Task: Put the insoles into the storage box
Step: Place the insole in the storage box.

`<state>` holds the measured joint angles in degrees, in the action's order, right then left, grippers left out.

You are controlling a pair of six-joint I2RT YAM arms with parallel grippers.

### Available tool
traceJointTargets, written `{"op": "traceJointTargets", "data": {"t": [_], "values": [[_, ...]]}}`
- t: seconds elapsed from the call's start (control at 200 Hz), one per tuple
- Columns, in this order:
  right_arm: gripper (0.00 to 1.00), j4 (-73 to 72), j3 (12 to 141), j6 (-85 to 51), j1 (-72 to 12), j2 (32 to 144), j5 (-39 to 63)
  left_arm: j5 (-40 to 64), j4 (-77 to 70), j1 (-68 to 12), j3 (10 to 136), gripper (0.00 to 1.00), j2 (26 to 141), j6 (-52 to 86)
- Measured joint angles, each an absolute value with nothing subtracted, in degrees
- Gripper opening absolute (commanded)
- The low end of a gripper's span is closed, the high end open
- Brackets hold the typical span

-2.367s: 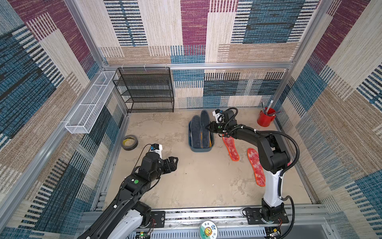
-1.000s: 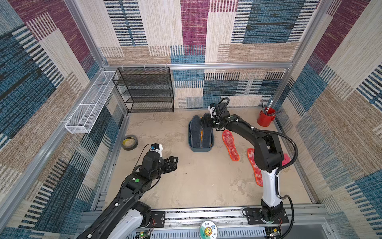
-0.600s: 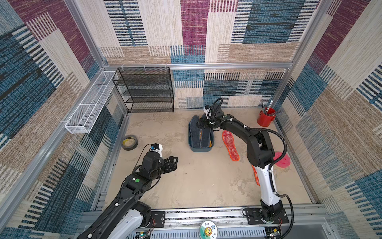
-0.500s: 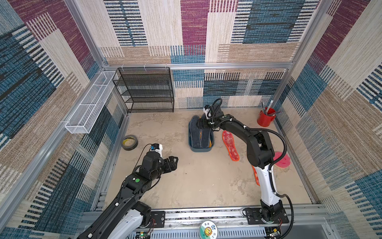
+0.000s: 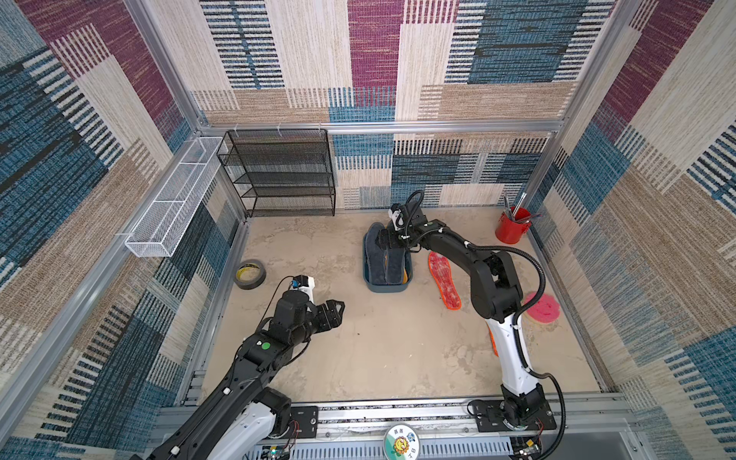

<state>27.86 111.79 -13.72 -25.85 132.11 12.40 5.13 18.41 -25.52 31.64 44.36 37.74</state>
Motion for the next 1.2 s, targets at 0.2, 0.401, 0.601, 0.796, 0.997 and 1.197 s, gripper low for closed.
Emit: {"op": "traceJointTargets", "data": {"t": [0.2, 0.401, 0.601, 0.796, 0.997, 1.197], "values": [[0.98, 30.15, 114.39, -14.2, -25.8, 126.96, 13.98, 8.62, 13.04, -25.87, 31.64, 0.82, 48.12, 42.33], [0.98, 25.5, 103.02, -15.03, -23.94, 109.03, 14.11, 9.21, 7.64, -30.13, 32.99, 0.81, 54.26, 48.07], [0.98, 22.09, 75.57, -18.37, -16.99, 88.05, 11.97, 5.82, 1.58, -38.13, 42.39, 0.79, 65.84, 49.58], [0.98, 20.88, 55.81, -21.3, -7.73, 70.37, 13.04, 4.45, -2.9, -44.31, 54.3, 0.76, 83.24, 51.05], [0.98, 22.35, 43.16, -22.48, -0.27, 60.51, 17.06, 4.71, -4.38, -49.15, 67.83, 0.75, 100.2, 52.38], [0.98, 23.64, 34.72, -24.43, 1.26, 52.05, 20.53, 4.6, -1.34, -52.73, 82.72, 0.74, 114.19, 52.99]]}}
